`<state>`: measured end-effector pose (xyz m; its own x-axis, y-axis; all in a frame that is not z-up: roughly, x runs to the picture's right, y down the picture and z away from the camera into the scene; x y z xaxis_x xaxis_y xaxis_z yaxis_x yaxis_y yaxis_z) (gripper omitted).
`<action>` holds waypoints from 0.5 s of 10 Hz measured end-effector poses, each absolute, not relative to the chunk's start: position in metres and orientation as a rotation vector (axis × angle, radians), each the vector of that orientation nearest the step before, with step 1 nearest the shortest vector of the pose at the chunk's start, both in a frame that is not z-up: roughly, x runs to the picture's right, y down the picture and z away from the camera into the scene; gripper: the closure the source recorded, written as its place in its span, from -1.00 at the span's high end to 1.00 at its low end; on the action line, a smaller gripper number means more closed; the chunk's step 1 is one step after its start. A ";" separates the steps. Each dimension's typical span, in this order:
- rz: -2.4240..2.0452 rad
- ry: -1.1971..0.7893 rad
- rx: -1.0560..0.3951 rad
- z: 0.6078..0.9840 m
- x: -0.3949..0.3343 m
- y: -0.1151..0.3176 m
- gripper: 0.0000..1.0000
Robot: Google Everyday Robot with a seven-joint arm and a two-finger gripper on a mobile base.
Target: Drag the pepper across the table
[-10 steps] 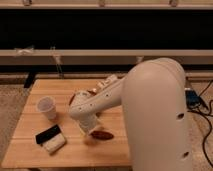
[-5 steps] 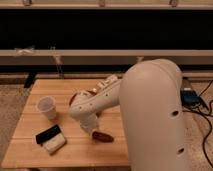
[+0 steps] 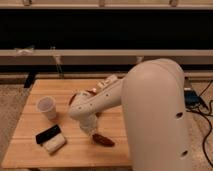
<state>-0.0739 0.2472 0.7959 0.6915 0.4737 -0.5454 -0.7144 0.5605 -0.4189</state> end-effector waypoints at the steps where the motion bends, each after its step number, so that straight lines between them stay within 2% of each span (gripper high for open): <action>1: 0.723 0.388 -0.670 0.795 -0.076 0.246 -1.00; 5: 0.709 0.356 -0.678 0.795 -0.088 0.241 -1.00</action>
<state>-0.0883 0.2408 0.7946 0.7128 0.4768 -0.5144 -0.6973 0.5610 -0.4462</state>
